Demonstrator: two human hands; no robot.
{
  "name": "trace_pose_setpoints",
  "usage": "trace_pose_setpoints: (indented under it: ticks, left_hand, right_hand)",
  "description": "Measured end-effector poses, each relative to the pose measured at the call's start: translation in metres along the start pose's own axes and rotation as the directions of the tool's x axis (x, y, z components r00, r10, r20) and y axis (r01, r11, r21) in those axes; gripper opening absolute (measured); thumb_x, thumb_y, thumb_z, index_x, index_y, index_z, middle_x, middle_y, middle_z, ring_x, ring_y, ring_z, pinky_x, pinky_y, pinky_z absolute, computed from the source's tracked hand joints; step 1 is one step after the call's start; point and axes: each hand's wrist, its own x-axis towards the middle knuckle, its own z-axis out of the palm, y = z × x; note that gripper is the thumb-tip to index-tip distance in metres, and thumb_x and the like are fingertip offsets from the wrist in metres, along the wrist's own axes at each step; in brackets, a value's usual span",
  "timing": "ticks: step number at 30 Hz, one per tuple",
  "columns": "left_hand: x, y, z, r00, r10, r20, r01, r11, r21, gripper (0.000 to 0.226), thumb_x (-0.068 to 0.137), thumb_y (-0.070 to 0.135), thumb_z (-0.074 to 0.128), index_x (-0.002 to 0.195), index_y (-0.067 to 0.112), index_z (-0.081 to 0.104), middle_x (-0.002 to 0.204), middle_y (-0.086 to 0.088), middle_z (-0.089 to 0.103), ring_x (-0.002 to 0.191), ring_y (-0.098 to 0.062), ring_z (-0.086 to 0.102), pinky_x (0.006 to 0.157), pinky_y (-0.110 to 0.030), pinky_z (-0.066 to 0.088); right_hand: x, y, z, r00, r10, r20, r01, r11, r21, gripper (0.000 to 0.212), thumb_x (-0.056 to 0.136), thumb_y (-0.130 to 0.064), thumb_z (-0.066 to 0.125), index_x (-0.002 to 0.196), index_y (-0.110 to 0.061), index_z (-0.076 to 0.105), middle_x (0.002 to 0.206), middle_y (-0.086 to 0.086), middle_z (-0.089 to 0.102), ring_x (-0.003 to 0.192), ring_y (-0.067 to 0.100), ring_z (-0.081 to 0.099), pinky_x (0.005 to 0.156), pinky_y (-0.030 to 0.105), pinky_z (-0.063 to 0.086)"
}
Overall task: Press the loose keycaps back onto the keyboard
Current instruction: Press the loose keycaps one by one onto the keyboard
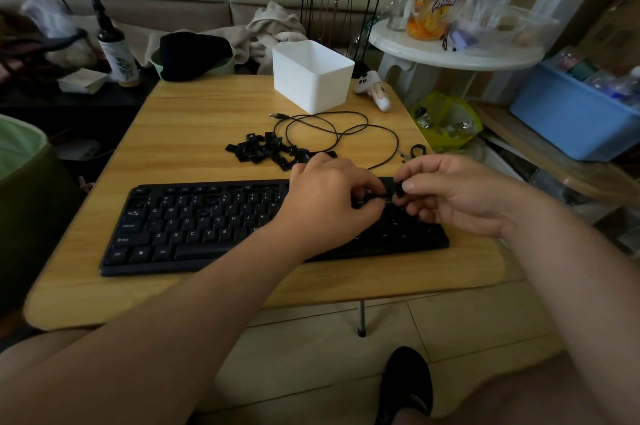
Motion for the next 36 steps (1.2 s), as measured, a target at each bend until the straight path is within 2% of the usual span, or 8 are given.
trace_pose_setpoints:
  ticks: [4, 13, 17, 19, 25, 28, 32, 36]
  left_hand:
    - [0.0, 0.01, 0.0, 0.996, -0.053, -0.076, 0.034, 0.971, -0.236, 0.023, 0.084, 0.058, 0.072, 0.1, 0.041, 0.076, 0.083, 0.021, 0.065, 0.102, -0.008, 0.052, 0.092, -0.048, 0.048]
    - [-0.003, 0.013, 0.008, 0.986, -0.05, -0.161, 0.011, 0.971, -0.239, 0.012, 0.088, 0.047, 0.076, 0.097, 0.039, 0.078, 0.081, 0.022, 0.067, 0.099, -0.005, 0.054, 0.095, -0.048, 0.046]
    - [-0.005, 0.014, 0.008, 0.988, -0.071, -0.135, 0.025, 0.949, -0.315, 0.006, 0.091, 0.041, 0.076, 0.094, 0.037, 0.078, 0.08, 0.022, 0.068, 0.093, -0.001, 0.057, 0.087, -0.036, 0.052]
    - [-0.004, 0.015, 0.007, 0.991, -0.109, -0.081, 0.062, 0.893, -0.445, 0.003, 0.093, 0.034, 0.077, 0.092, 0.031, 0.078, 0.076, 0.018, 0.068, 0.077, 0.0, 0.06, 0.071, -0.024, 0.053]
    - [-0.004, 0.012, 0.009, 0.982, -0.181, 0.051, 0.171, 0.748, -0.641, 0.002, 0.094, 0.028, 0.077, 0.094, 0.027, 0.079, 0.076, 0.01, 0.071, 0.067, -0.005, 0.058, 0.064, -0.032, 0.054]
    - [-0.003, 0.007, 0.01, 0.977, -0.175, 0.126, 0.215, 0.802, -0.557, 0.011, 0.096, 0.033, 0.074, 0.104, 0.034, 0.08, 0.087, 0.018, 0.073, 0.079, -0.005, 0.066, 0.077, -0.034, 0.061]
    - [-0.002, -0.006, 0.008, 0.99, -0.128, 0.053, 0.133, 0.986, -0.098, 0.023, 0.098, 0.042, 0.066, 0.119, 0.045, 0.073, 0.102, 0.023, 0.066, 0.114, -0.017, 0.054, 0.103, -0.049, 0.046]
    - [-0.012, -0.015, 0.005, 0.997, -0.028, 0.069, 0.017, 0.989, 0.147, 0.025, 0.1, 0.041, 0.057, 0.12, 0.046, 0.072, 0.116, 0.02, 0.067, 0.118, -0.02, 0.046, 0.102, -0.046, 0.038]
  right_hand:
    - [-0.004, 0.002, -0.001, 0.995, -0.033, 0.095, 0.024, 0.995, 0.098, 0.023, 0.076, -0.014, 0.072, 0.098, -0.013, 0.07, 0.085, 0.011, 0.072, 0.066, 0.016, 0.065, 0.058, 0.024, 0.052]
    - [-0.006, 0.008, -0.004, 0.991, -0.107, 0.082, 0.099, 0.99, 0.097, 0.027, 0.075, -0.014, 0.074, 0.101, -0.011, 0.072, 0.086, 0.011, 0.074, 0.07, 0.017, 0.067, 0.06, 0.024, 0.054]
    - [-0.01, 0.01, -0.004, 0.963, -0.27, 0.004, 0.269, 0.959, -0.086, 0.032, 0.072, -0.018, 0.077, 0.104, -0.012, 0.076, 0.09, 0.011, 0.078, 0.078, 0.02, 0.072, 0.067, 0.027, 0.059]
    - [-0.014, 0.01, -0.002, 0.922, -0.387, -0.025, 0.376, 0.908, -0.183, 0.033, 0.071, -0.019, 0.078, 0.104, -0.013, 0.077, 0.092, 0.01, 0.079, 0.08, 0.017, 0.075, 0.069, 0.025, 0.061]
    - [-0.019, 0.01, -0.002, 0.813, -0.58, -0.045, 0.5, 0.736, -0.457, 0.024, 0.076, -0.026, 0.083, 0.099, -0.029, 0.08, 0.091, -0.009, 0.078, 0.085, 0.009, 0.075, 0.077, 0.022, 0.06]
    - [-0.014, 0.011, -0.008, 0.786, -0.617, 0.036, 0.477, 0.567, -0.671, 0.019, 0.079, -0.024, 0.087, 0.097, -0.03, 0.082, 0.084, -0.009, 0.075, 0.079, 0.008, 0.069, 0.068, 0.023, 0.057]
    - [0.001, 0.013, -0.018, 0.822, -0.566, 0.059, 0.398, 0.498, -0.771, 0.019, 0.082, -0.024, 0.085, 0.098, -0.032, 0.081, 0.08, -0.01, 0.07, 0.074, 0.007, 0.064, 0.066, 0.026, 0.054]
    - [0.014, 0.016, -0.02, 0.886, -0.45, 0.108, 0.327, 0.445, -0.834, 0.02, 0.086, -0.026, 0.081, 0.105, -0.034, 0.08, 0.082, -0.011, 0.07, 0.077, 0.003, 0.062, 0.07, 0.03, 0.054]
